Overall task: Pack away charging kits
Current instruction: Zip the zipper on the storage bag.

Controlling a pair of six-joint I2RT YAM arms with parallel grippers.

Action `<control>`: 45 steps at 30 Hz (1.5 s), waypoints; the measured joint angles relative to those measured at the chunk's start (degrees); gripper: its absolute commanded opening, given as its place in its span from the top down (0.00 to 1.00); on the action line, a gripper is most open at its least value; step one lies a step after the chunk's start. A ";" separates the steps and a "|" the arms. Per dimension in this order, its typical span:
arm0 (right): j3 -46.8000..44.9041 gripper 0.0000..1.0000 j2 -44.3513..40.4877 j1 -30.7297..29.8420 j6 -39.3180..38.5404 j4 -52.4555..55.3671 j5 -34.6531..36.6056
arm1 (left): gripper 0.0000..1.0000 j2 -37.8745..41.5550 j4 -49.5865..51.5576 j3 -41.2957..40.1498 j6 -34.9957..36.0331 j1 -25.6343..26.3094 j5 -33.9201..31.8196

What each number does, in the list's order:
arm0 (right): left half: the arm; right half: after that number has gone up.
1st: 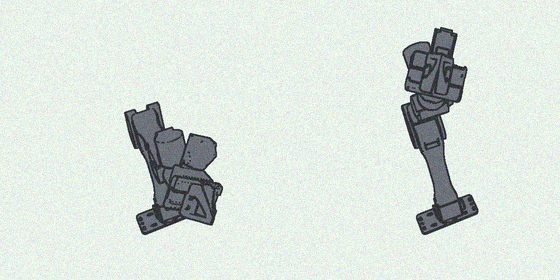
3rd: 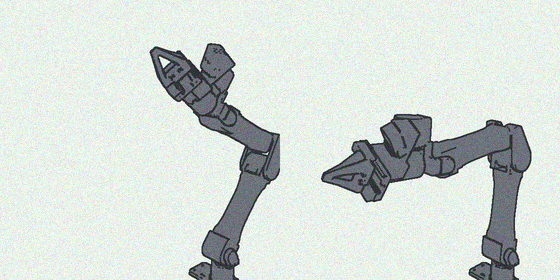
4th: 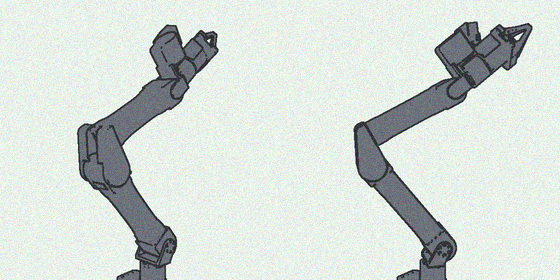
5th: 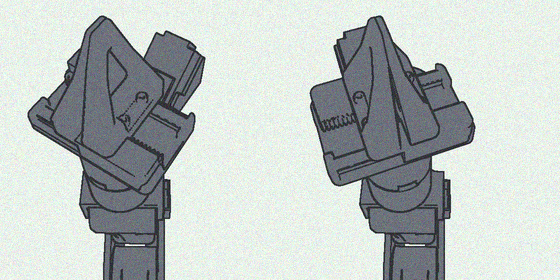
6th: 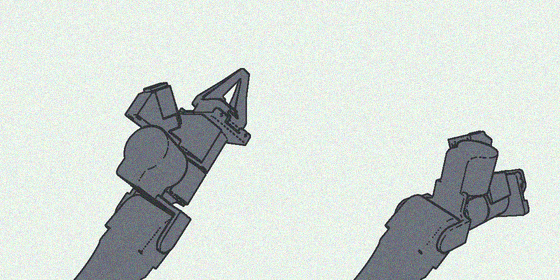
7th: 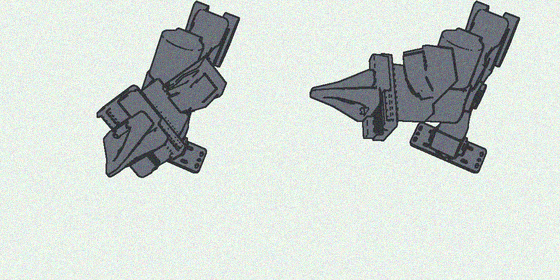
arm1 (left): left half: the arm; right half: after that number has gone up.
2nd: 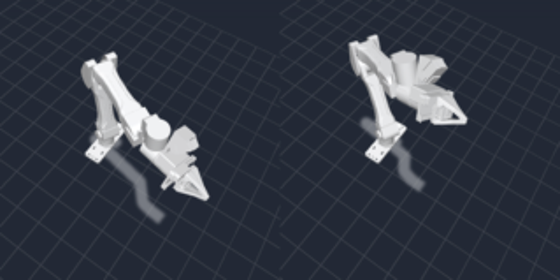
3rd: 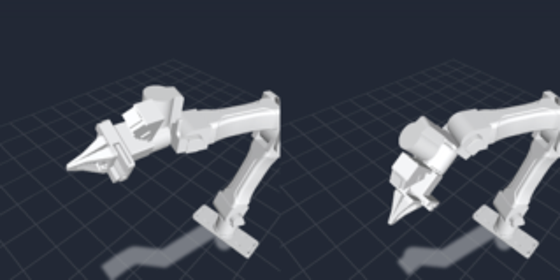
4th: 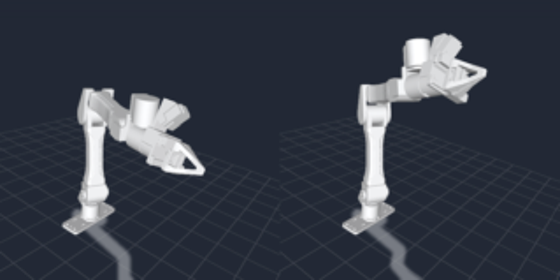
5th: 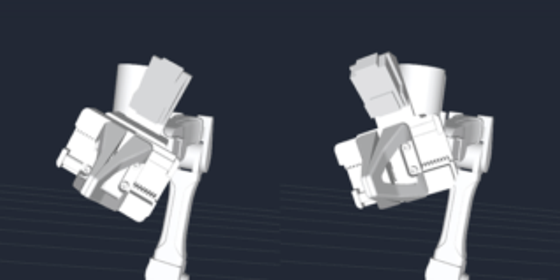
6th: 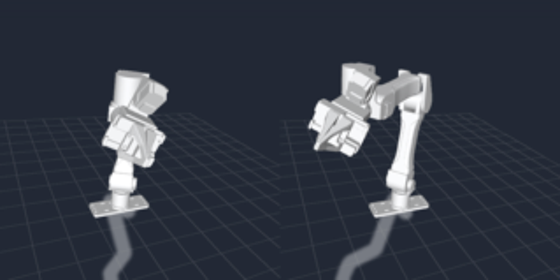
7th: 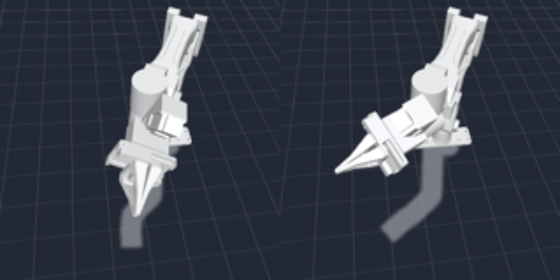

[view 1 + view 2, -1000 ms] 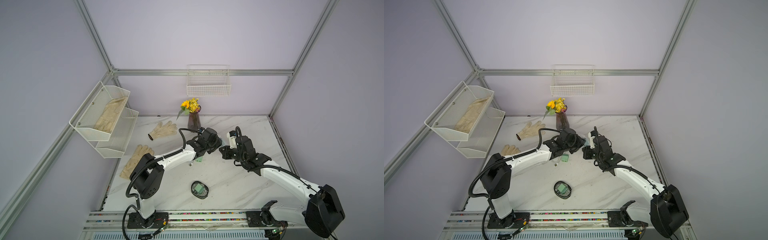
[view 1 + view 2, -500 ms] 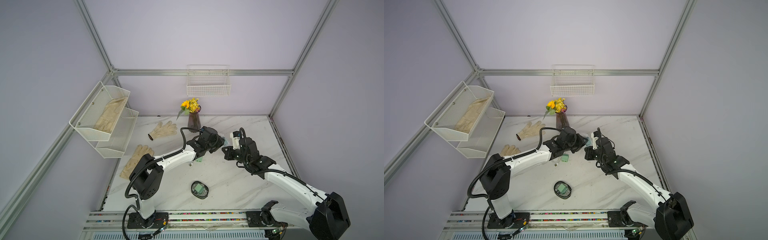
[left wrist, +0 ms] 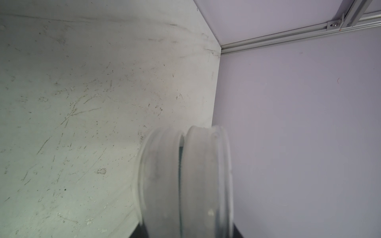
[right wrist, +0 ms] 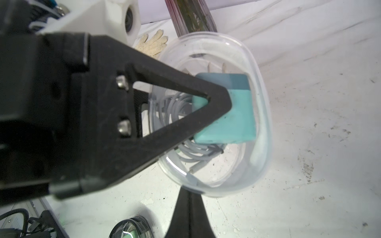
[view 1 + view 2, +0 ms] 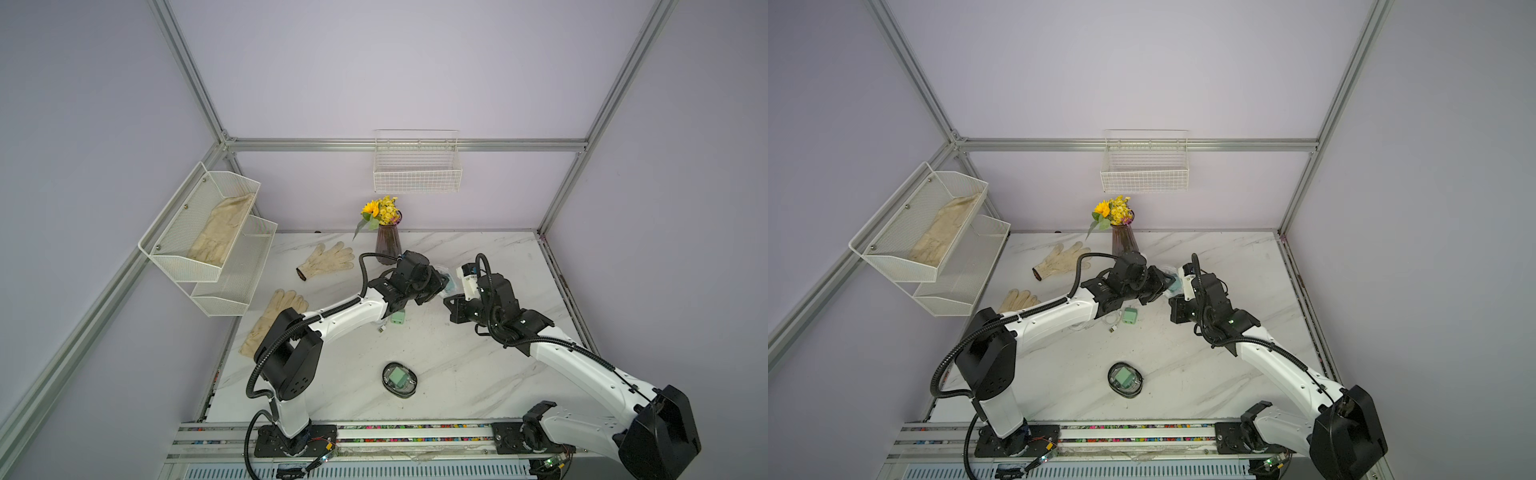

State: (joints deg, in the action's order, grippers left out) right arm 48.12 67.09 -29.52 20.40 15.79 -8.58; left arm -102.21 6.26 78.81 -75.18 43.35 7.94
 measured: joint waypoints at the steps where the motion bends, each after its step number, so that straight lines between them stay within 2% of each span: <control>1: 0.28 1.00 0.04 0.00 -0.31 0.63 -0.13 | 0.91 0.31 -0.39 -0.35 0.26 -0.42 0.79; 15: 3.91 1.00 2.32 0.11 -2.75 5.75 0.24 | 0.93 2.25 -4.33 -4.33 3.10 -3.45 8.11; 22: 6.16 1.00 3.23 0.15 -4.39 8.09 1.42 | 0.96 2.27 -6.78 -4.59 4.85 -6.19 16.46; 37: 10.80 1.00 4.55 -0.79 -8.81 9.51 2.38 | 0.96 6.56 -3.13 -5.79 15.65 -14.01 32.83; 45: 11.89 1.00 4.79 -0.81 -10.99 10.54 1.46 | 0.96 6.56 -1.53 -5.79 22.80 -15.69 40.41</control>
State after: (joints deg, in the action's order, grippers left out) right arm 60.01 71.88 -30.33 9.41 26.33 -7.11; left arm -95.66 4.73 73.01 -52.38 27.66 48.36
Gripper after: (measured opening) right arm 0.047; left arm 0.272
